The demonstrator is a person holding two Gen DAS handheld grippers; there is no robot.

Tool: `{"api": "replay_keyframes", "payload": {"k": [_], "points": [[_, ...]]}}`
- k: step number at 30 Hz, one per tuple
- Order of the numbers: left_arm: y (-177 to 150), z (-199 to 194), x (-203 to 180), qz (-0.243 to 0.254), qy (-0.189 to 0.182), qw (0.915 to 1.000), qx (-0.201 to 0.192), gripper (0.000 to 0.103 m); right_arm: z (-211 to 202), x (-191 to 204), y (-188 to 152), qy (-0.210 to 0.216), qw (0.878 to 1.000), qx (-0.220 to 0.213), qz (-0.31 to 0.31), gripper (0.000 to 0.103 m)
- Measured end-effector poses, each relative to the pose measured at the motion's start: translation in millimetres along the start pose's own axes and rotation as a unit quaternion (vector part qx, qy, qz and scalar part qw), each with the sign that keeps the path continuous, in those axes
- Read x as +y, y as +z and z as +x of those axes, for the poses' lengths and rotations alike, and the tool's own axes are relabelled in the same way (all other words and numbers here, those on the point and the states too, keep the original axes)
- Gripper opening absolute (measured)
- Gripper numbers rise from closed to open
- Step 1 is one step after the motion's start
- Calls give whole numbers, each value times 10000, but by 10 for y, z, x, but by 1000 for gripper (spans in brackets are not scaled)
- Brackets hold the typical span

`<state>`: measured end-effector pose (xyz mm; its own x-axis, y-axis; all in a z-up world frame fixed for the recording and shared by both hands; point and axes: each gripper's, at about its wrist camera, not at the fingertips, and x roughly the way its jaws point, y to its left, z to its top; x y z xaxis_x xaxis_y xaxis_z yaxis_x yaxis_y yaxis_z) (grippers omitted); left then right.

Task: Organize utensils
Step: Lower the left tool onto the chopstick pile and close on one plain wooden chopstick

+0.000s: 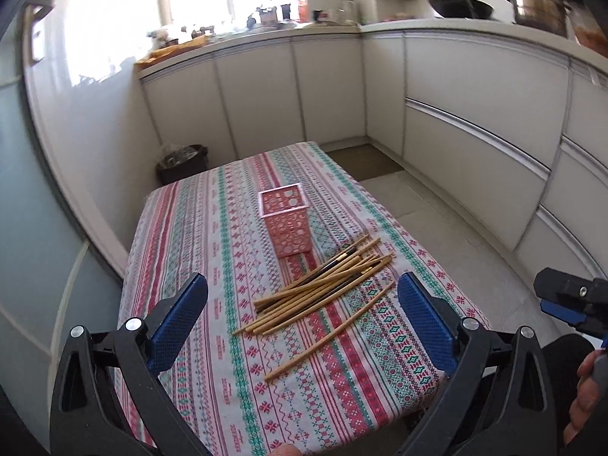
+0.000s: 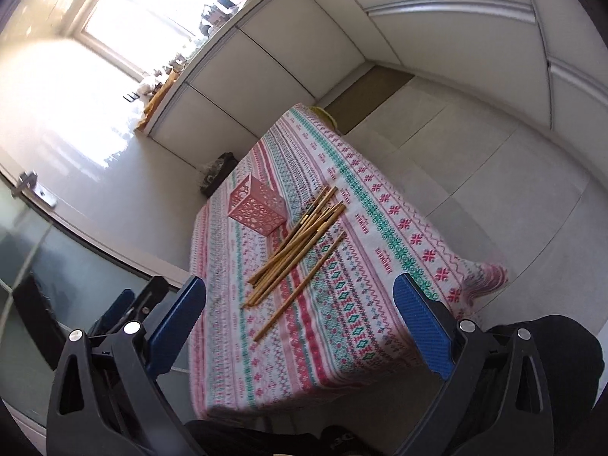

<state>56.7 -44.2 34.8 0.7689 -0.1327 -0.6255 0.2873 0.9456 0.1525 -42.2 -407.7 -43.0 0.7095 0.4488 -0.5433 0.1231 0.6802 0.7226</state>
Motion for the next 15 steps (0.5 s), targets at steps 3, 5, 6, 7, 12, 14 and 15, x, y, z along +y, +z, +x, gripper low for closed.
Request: {"api": "replay_keyframes", "payload": {"k": [3, 5, 6, 7, 12, 14, 15], "points": [[220, 271, -176, 770, -903, 9915, 532, 96, 5, -156, 172, 347, 9986, 0, 388, 96], [253, 568, -350, 1383, -1342, 9745, 1151, 96, 9, -120, 288, -329, 9987, -381, -6, 96], [228, 725, -433, 1611, -1422, 9663, 1415, 96, 11, -67, 329, -786, 9940, -674, -345, 96], [189, 867, -516, 1796, -1526, 9579, 1638, 96, 40, -21, 370, -1246, 9864, -850, -647, 96], [-21, 1509, -772, 2314, -2092, 9163, 2511, 94, 413, -12, 553, -2286, 9632, -743, -1202, 96], [-39, 1765, -825, 2335, -2239, 9054, 2750, 80, 527, -55, 629, -2575, 9552, -649, -1304, 96], [-61, 1884, -842, 2353, -2295, 8999, 2866, 70, 571, -72, 656, -2675, 9523, -626, -1331, 96]]}}
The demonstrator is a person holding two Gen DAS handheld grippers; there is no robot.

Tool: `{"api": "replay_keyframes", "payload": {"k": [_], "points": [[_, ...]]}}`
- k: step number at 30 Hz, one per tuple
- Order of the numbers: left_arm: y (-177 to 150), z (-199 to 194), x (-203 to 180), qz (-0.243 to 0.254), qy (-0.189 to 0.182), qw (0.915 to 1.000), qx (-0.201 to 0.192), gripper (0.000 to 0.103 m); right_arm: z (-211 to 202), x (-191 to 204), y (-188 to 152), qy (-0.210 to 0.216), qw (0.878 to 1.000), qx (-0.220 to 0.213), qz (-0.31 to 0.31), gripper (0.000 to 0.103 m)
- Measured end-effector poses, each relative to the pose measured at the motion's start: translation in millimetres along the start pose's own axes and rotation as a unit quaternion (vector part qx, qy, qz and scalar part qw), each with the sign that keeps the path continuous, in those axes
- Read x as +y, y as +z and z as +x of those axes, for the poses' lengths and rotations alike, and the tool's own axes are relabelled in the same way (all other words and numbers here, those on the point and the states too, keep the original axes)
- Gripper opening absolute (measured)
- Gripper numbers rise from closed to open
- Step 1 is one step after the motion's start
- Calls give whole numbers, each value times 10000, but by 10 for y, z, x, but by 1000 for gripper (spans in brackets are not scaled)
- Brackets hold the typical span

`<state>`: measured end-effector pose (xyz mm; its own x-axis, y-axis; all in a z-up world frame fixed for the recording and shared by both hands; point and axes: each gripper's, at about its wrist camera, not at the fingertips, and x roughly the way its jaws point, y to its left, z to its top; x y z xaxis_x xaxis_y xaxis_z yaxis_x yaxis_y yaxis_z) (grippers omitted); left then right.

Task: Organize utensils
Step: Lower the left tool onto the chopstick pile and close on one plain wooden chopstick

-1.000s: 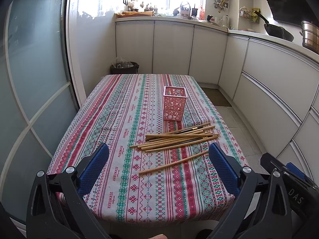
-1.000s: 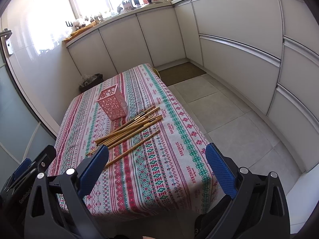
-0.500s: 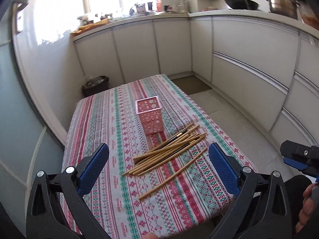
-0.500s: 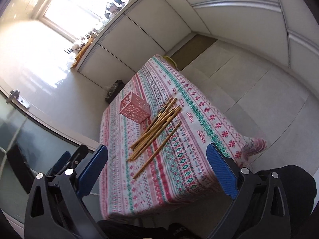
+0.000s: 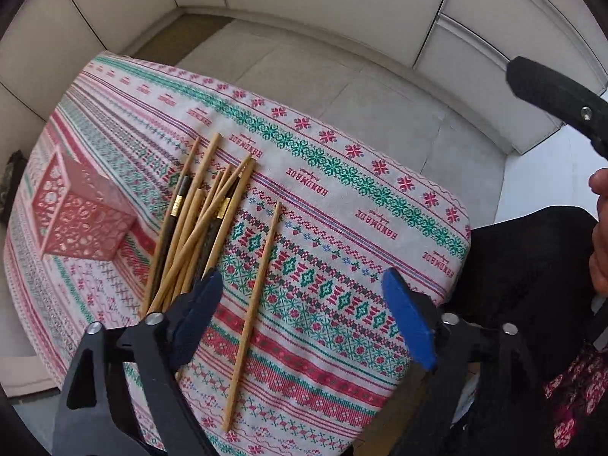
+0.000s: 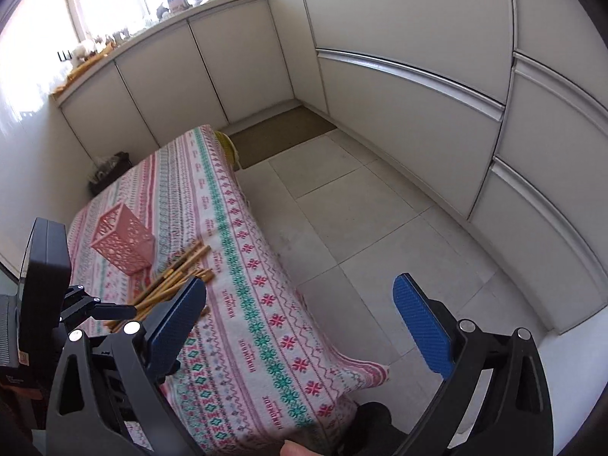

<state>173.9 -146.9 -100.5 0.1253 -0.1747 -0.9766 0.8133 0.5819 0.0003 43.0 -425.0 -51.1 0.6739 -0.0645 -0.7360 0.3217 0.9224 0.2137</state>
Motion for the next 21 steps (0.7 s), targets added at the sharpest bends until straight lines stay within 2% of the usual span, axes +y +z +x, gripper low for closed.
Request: {"api": "replay_keyframes", "payload": {"k": [2, 5, 8, 9, 11, 13, 14, 15, 17, 21], "points": [[68, 200, 68, 106, -135, 9995, 249, 57, 106, -10, 8, -88, 9998, 143, -63, 96], [142, 407, 138, 258, -180, 9985, 444, 55, 268, 26, 10, -123, 9988, 449, -180, 96], [193, 531, 191, 351, -443, 9968, 574, 44, 358, 64, -20, -127, 9976, 624, -273, 96], [204, 580, 195, 396, -465, 9959, 669, 35, 370, 88, -39, -117, 9972, 674, -305, 96], [243, 626, 215, 502, -480, 9950, 713, 32, 411, 144, -52, -109, 9964, 747, -373, 96], [284, 665, 264, 555, -373, 9948, 771, 20, 437, 188, -51, -139, 9960, 782, -418, 96], [313, 676, 305, 496, -320, 9952, 784, 10, 450, 206, -50, -166, 9957, 801, -433, 96], [333, 688, 351, 386, -328, 9957, 775, 6, 457, 221, -52, -193, 9955, 820, -444, 96], [341, 670, 411, 250, -322, 9970, 655, 6, 472, 240, -55, -247, 9951, 835, -462, 96], [117, 549, 402, -244, -124, 9996, 104, 5, 500, 279, -74, -434, 9937, 879, -536, 96]]}}
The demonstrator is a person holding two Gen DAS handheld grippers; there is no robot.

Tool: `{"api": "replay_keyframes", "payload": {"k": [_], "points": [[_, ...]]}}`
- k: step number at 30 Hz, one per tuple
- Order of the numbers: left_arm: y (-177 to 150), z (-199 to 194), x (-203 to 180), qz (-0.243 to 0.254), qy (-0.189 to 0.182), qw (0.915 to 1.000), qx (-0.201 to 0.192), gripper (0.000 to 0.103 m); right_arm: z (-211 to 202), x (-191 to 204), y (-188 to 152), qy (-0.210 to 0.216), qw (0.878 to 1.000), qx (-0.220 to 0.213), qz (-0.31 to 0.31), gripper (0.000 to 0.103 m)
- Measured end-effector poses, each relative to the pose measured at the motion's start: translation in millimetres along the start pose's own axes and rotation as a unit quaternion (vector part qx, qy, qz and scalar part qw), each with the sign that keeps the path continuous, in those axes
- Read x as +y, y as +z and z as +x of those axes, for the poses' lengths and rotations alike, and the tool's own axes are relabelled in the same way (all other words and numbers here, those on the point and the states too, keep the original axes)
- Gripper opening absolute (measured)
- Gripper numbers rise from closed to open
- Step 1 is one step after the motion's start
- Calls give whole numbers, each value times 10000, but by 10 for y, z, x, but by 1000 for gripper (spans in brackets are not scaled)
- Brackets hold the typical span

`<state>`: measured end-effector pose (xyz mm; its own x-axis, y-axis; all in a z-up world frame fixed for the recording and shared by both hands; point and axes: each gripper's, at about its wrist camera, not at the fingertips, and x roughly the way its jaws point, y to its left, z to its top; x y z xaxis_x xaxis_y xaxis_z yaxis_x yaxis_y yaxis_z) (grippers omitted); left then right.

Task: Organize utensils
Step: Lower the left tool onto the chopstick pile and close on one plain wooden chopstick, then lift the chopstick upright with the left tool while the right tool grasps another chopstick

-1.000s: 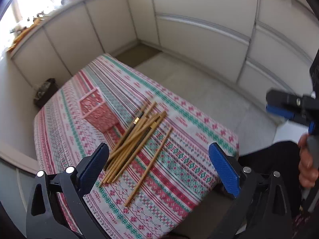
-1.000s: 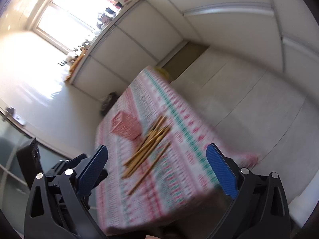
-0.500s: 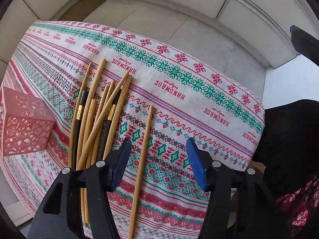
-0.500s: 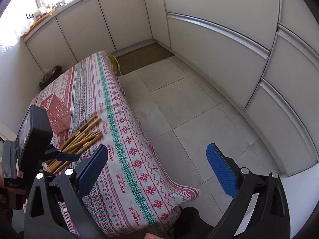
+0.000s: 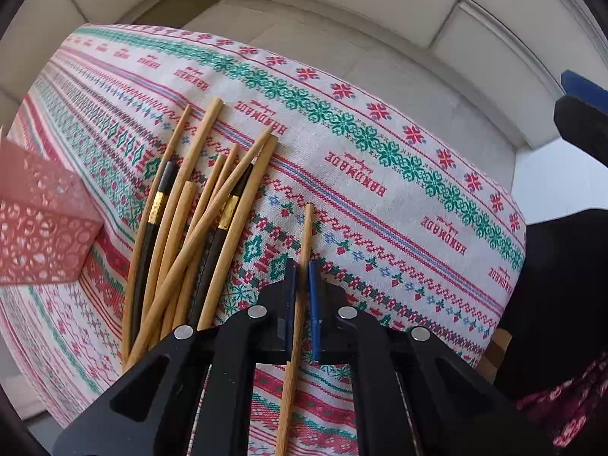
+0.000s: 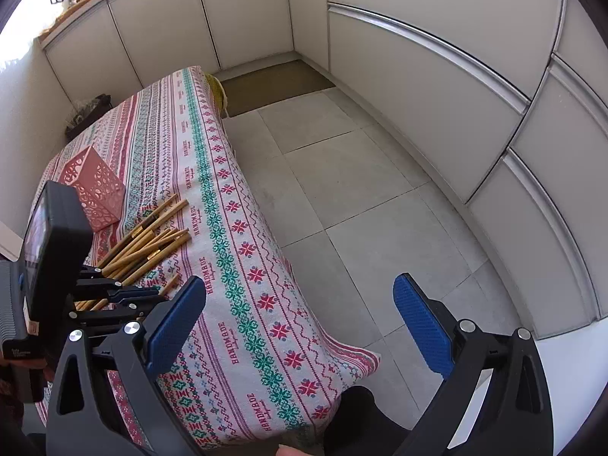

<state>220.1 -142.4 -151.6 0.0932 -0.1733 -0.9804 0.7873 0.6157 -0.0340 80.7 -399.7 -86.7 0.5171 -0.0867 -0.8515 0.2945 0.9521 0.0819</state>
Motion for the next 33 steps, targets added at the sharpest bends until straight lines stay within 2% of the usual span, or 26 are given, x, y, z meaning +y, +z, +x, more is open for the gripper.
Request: {"api": "replay_keyframes", "payload": {"k": [3, 5, 6, 8, 10, 11, 12, 13, 15, 17, 22, 26, 29, 33], "points": [[-172, -136, 132, -592, -122, 9974, -392, 5, 26, -22, -8, 102, 9998, 105, 112, 96], [-362, -337, 232, -987, -378, 9912, -802, 5, 88, -116, 5, 656, 9960, 364, 494, 96], [-456, -457, 281, -1144, -493, 9871, -1004, 5, 143, -161, 8, 1105, 9890, 593, 783, 96], [-583, -747, 346, -1249, -557, 9810, -1376, 5, 320, -170, -8, 1973, 9642, 1185, 1318, 96], [-701, -1009, 351, -1267, -635, 9729, -1826, 5, 557, -55, -45, 2650, 9275, 1890, 1836, 96], [-771, -1141, 339, -1307, -694, 9670, -2075, 5, 672, 22, -65, 2784, 9125, 2170, 2067, 96], [-850, -1277, 373, -1358, -736, 9604, -2318, 5, 755, 128, -69, 2722, 9090, 2323, 2137, 93], [-926, -1384, 392, -1395, -748, 9541, -2542, 5, 799, 237, -54, 2518, 9160, 2360, 2044, 90], [-1000, -1521, 420, -1464, -729, 9437, -2876, 5, 834, 497, -4, 1936, 9397, 2307, 1621, 69], [-1037, -1629, 452, -1503, -710, 9361, -3100, 5, 862, 721, 30, 1621, 9495, 2291, 1405, 63], [-1149, -1903, 533, -1548, -732, 9199, -3527, 5, 909, 1152, 144, 1077, 9658, 2015, 1230, 63], [-1259, -2090, 527, -1508, -757, 9106, -3774, 5, 1012, 1403, 188, 592, 9741, 1960, 958, 63], [-1341, -2212, 509, -1521, -750, 9056, -3887, 5, 1148, 1452, 163, 403, 9752, 1990, 878, 63], [-1407, -2285, 471, -1429, -735, 9040, -3961, 5, 1182, 1498, 160, 219, 9806, 1844, 635, 63]]}}
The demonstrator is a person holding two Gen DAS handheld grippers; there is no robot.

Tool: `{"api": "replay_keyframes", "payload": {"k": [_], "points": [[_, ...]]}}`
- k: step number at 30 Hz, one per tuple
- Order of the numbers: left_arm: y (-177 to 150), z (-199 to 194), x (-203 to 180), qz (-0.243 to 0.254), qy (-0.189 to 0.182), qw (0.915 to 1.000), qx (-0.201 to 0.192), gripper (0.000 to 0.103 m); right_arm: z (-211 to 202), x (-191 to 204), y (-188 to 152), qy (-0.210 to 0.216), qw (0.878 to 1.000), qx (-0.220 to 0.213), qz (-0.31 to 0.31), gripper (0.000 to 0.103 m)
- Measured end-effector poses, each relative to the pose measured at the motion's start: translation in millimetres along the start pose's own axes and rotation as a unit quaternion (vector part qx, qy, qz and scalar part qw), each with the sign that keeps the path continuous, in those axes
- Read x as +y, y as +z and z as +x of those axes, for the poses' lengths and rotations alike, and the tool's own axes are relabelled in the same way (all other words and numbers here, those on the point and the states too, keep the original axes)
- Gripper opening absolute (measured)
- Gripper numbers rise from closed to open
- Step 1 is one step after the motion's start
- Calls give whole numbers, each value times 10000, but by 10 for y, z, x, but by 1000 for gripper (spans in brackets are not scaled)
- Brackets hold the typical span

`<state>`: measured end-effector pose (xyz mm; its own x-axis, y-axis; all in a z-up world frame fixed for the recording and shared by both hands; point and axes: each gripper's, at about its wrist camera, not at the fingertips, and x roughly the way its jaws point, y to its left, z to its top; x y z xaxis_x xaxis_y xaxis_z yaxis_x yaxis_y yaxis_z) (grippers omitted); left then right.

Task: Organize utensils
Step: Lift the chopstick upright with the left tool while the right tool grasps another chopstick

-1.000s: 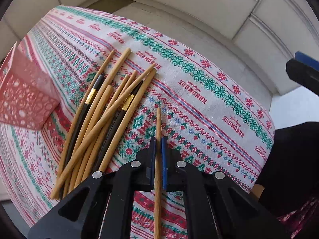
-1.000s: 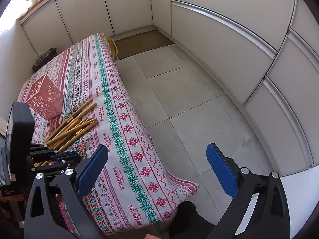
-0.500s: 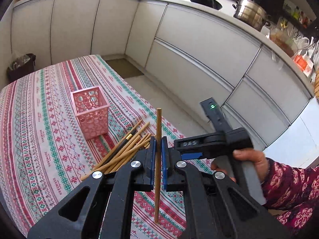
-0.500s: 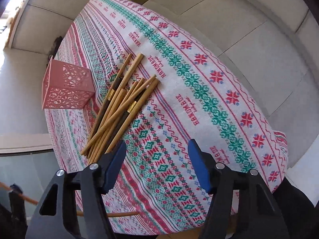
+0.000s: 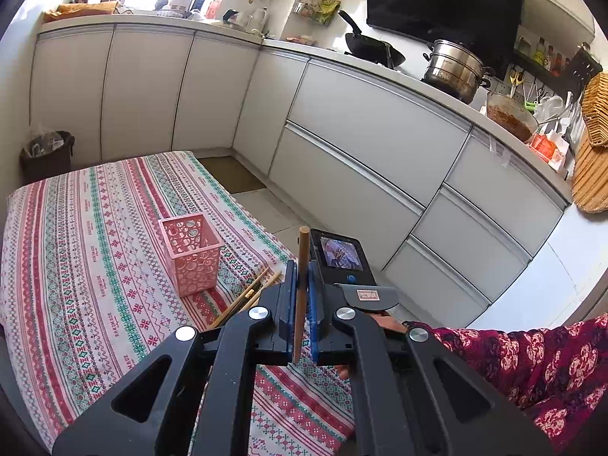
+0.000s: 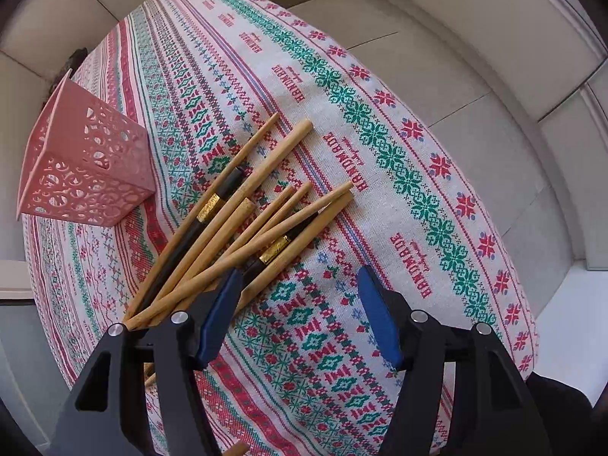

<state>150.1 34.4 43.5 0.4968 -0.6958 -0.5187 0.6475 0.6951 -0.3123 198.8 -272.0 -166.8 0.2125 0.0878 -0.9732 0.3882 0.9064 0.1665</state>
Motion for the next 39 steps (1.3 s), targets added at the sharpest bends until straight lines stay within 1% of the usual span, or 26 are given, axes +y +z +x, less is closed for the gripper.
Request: {"api": "replay_keyframes", "payload": {"k": [4, 7, 10, 12, 13, 18, 19, 21, 23, 24, 25, 27, 30, 31, 33, 35, 37, 39], "points": [[-21, -93, -23, 68, 55, 9999, -133, 5, 50, 134, 16, -210, 9996, -23, -182, 64], [-15, -185, -37, 74, 45, 9996, -252, 5, 71, 224, -5, -297, 9989, -177, -306, 63], [-22, -260, -46, 103, 37, 9993, -349, 5, 84, 326, -56, -318, 9977, -317, -514, 59], [-31, -297, -39, 97, 18, 9992, -395, 5, 79, 396, -103, -285, 9970, -353, -629, 51], [-31, -312, -38, 90, 22, 9991, -411, 5, 74, 419, -113, -277, 9965, -374, -688, 49], [-37, -373, -48, 81, 69, 9988, -476, 5, 61, 575, -248, -340, 9931, -538, -986, 29], [-38, -387, -39, 69, 72, 9987, -494, 5, 52, 588, -285, -345, 9922, -549, -1060, 27], [-43, -401, -22, 34, 111, 9986, -515, 5, 37, 563, -321, -298, 9909, -487, -1215, 21], [-49, -408, -6, -9, 147, 9985, -523, 6, 0, 423, -322, -276, 9907, -373, -1277, 16], [-50, -411, -5, -16, 152, 9985, -526, 6, -33, 303, -312, -288, 9907, -327, -1289, 1], [-51, -414, -10, -16, 141, 9985, -535, 6, -61, 215, -306, -273, 9912, -271, -1270, 0], [-49, -413, -22, -2, 122, 9984, -549, 6, -70, -20, -242, -206, 9928, 54, -1179, 0], [-37, -394, -46, 14, 79, 9984, -565, 6, -42, -267, -166, 352, 9968, 371, -606, 2], [-34, -385, -52, 15, 68, 9984, -568, 6, -39, -298, -139, 497, 9966, 433, -486, 4], [-26, -367, -58, 13, 65, 9983, -571, 6, -33, -295, -108, 681, 9955, 550, -358, 19], [-22, -353, -65, 12, 52, 9984, -568, 6, -19, -259, -61, 723, 9953, 569, -297, 25], [-20, -352, -68, 15, 52, 9984, -571, 6, 10, -208, 18, 686, 9961, 527, -196, 25], [-19, -353, -72, 8, 43, 9983, -581, 6, 17, -155, 75, 538, 9971, 504, -182, 22]]}}
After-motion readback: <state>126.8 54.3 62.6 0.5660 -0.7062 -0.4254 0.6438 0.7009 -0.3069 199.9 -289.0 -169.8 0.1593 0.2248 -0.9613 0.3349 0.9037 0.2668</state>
